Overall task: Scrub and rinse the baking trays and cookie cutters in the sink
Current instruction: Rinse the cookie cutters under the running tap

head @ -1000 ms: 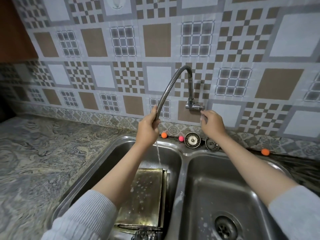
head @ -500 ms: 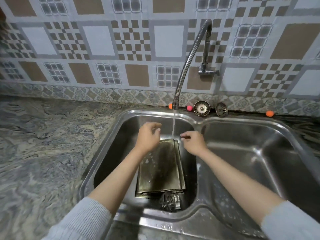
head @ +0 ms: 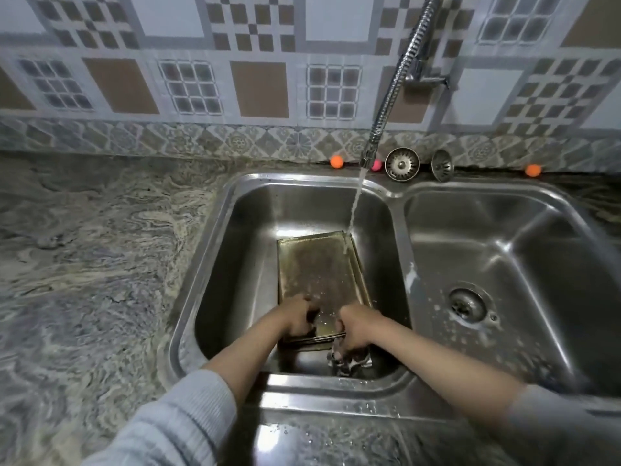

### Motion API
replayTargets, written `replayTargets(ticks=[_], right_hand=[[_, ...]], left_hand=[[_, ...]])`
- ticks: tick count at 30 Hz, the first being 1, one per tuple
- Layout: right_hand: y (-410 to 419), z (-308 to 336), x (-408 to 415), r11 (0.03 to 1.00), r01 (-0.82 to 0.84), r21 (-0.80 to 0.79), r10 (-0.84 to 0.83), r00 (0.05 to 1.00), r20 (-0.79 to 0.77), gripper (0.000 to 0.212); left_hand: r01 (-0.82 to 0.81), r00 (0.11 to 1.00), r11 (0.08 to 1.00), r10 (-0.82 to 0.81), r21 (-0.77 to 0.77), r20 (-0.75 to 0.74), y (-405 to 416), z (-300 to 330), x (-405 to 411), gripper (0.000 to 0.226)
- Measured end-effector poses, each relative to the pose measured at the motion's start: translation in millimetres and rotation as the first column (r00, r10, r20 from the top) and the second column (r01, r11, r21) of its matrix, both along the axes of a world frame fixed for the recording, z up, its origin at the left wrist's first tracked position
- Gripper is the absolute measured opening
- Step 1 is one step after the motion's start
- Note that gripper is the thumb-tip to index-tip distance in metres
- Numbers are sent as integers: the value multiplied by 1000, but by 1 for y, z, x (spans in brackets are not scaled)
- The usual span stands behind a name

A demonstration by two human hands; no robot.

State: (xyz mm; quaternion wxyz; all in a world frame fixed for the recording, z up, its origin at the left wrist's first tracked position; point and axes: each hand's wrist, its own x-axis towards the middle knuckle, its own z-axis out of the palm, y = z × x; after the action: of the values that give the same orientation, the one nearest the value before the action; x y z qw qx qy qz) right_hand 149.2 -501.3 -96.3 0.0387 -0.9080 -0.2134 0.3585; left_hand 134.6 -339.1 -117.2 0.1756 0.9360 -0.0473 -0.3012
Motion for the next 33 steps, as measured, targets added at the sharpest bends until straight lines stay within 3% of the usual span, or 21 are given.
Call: replayTargets(ticks=[2,5,8,13,17,20,22,24,27,31,33], right_hand=[[2,2,0,998,-50,-49,50,999,-11,56],[1,5,4,995,-73,-64,68,995,-75,43],[-5,9,6,987,-122,-106,103,981,-163,45],[-19,3,9,975,-209,-80,197,971,-136,14],[-27,2,10,971,-235,-29,232,969,-86,5],[-29,16,25,994,-65,91,72,994,-77,11],[-31,32,43,976,86,200,-77,996,-53,16],[-34,45,63,893,292,341,-288,955,-63,12],[-37,57,87,629,556,544,-567,806,-168,14],[-30,68,105,337,702,627,-700,632,-332,14],[-27,73,110,215,744,632,-695,571,-436,15]], left_hand=[[26,1000,999,-27,38,16,4,-5,2,53],[45,998,997,-49,64,47,6,-9,5,55],[35,997,997,-40,70,67,5,-11,8,52],[-6,996,998,1,63,85,5,-13,9,48],[-22,997,998,18,56,72,5,-13,8,47],[-43,998,999,43,12,52,5,-10,10,52],[-145,988,984,149,-99,34,6,-5,14,58],[-283,949,926,308,-251,65,4,3,22,55],[-409,848,762,521,-502,100,-9,33,39,42],[-382,766,506,641,-773,41,-33,69,71,34],[-337,770,472,636,-815,50,-40,77,86,38]])
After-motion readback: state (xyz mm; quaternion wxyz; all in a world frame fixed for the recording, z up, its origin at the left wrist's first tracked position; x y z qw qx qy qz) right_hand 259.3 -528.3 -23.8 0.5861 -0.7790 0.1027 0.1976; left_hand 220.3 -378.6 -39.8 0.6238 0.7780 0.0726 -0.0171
